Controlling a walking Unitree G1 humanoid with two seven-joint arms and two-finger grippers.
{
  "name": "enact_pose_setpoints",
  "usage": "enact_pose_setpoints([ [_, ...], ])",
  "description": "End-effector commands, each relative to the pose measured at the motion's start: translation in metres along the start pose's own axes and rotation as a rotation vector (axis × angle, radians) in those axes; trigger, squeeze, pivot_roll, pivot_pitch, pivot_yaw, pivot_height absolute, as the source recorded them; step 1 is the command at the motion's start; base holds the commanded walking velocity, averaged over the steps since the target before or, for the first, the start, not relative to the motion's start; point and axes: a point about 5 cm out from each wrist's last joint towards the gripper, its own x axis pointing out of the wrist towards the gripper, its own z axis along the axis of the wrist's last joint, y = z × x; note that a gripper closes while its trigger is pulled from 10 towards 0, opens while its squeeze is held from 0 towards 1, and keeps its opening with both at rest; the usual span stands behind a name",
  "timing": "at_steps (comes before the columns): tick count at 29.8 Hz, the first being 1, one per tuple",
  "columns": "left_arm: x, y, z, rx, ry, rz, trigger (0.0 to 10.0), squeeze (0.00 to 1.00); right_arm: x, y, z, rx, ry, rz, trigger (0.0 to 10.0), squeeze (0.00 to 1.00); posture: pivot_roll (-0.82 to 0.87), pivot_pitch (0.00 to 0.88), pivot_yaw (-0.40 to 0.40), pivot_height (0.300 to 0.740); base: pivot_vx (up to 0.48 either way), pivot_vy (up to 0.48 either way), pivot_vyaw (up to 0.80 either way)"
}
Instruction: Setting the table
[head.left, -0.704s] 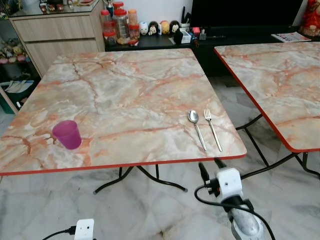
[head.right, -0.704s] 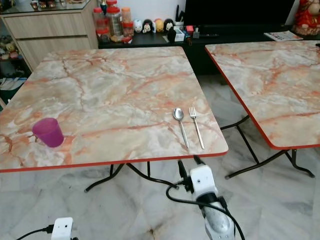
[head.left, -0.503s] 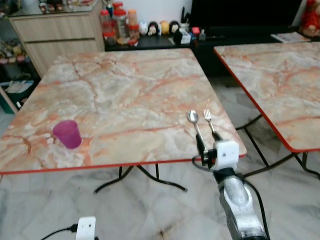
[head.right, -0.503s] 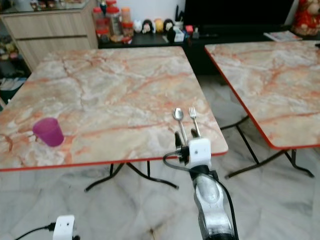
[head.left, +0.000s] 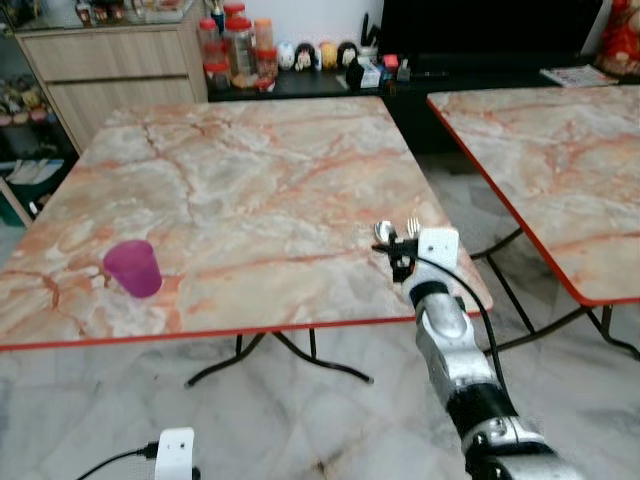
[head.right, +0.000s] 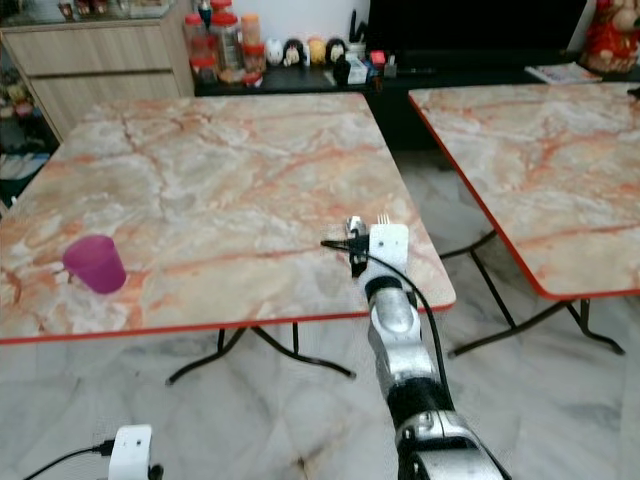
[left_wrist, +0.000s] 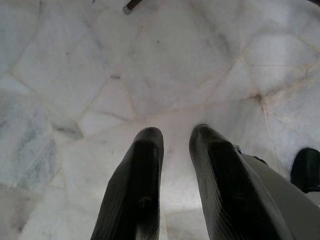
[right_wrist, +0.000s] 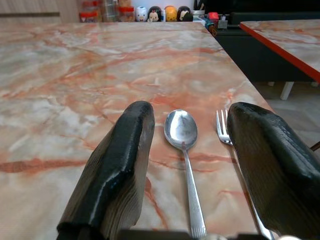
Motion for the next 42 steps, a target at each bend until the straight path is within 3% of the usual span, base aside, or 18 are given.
enact_pose_setpoints([
  [1,-0.001,0.001,-0.007,-0.014,0.024,0.003,10.0,0.0,0.001,0.0,-0.001,-0.001,0.006,0.012,10.0,0.0,0.01,0.0,-0.019,0.732,0.285,0.0,0.0],
  [22,0.0,-0.002,-0.002,-0.019,0.02,-0.01,10.0,0.0,0.003,0.007,0.001,-0.027,-0.03,0.052,10.0,0.0,0.0,0.0,-0.014,0.732,0.335,0.0,0.0],
  [42,-0.001,0.001,-0.006,-0.014,0.026,-0.002,10.0,0.0,-0.003,0.03,0.001,-0.05,-0.085,0.189,10.0,0.0,0.01,0.0,-0.01,0.732,0.348,0.0,0.0],
])
